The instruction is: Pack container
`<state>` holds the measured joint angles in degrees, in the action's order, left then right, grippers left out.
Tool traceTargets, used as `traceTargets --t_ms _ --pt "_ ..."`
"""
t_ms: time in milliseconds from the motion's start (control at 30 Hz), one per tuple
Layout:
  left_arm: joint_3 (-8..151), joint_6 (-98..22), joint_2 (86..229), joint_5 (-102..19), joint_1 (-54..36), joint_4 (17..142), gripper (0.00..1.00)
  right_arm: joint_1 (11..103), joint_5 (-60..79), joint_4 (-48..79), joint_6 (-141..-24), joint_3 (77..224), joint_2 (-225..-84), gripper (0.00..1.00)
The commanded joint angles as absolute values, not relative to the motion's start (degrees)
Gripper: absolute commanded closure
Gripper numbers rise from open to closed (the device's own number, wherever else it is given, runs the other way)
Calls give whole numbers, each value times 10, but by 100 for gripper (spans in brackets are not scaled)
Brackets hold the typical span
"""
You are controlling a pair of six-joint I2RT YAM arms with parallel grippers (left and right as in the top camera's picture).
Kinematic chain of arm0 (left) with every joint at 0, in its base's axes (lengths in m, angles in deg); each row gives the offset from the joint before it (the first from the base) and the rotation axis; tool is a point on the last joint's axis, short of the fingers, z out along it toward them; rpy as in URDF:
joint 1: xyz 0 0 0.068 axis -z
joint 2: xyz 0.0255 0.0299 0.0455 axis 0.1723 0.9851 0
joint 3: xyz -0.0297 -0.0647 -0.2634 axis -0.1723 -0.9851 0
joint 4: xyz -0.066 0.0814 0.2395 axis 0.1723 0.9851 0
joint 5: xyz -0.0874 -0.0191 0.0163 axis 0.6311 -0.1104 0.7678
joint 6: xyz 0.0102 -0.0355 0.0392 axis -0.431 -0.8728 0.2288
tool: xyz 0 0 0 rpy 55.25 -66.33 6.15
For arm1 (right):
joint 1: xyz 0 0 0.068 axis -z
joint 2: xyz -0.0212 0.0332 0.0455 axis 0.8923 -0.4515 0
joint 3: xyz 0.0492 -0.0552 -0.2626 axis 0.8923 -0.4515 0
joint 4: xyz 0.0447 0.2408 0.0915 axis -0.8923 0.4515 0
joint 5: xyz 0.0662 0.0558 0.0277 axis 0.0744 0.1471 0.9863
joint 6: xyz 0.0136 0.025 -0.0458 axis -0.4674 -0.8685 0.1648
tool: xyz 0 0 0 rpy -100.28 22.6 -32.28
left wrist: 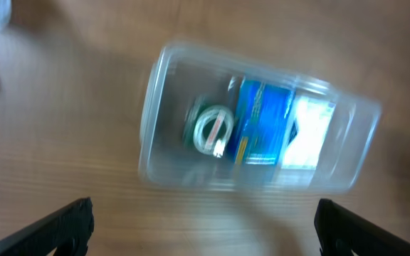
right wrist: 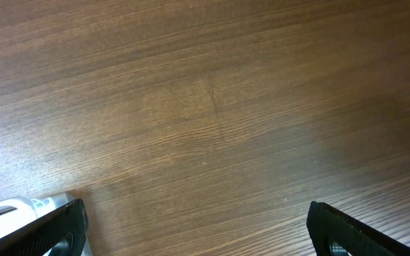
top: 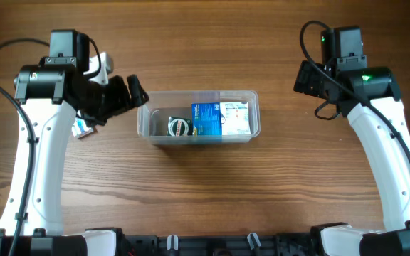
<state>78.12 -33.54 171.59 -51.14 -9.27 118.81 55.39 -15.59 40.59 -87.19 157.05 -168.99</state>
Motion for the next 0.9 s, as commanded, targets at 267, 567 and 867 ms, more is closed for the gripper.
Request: traceTargets --t_ms 267,567,867 --pt "789 -536 1719 -865 -130 1214 0 554 -167 405 -863 1571 -1688 0" --pt "728 -546 1720 -844 -223 1166 0 554 -167 405 -863 1571 -1688 0" --pt "567 -437 1733 -839 -227 986 0 554 -167 405 -864 1571 -1688 0"
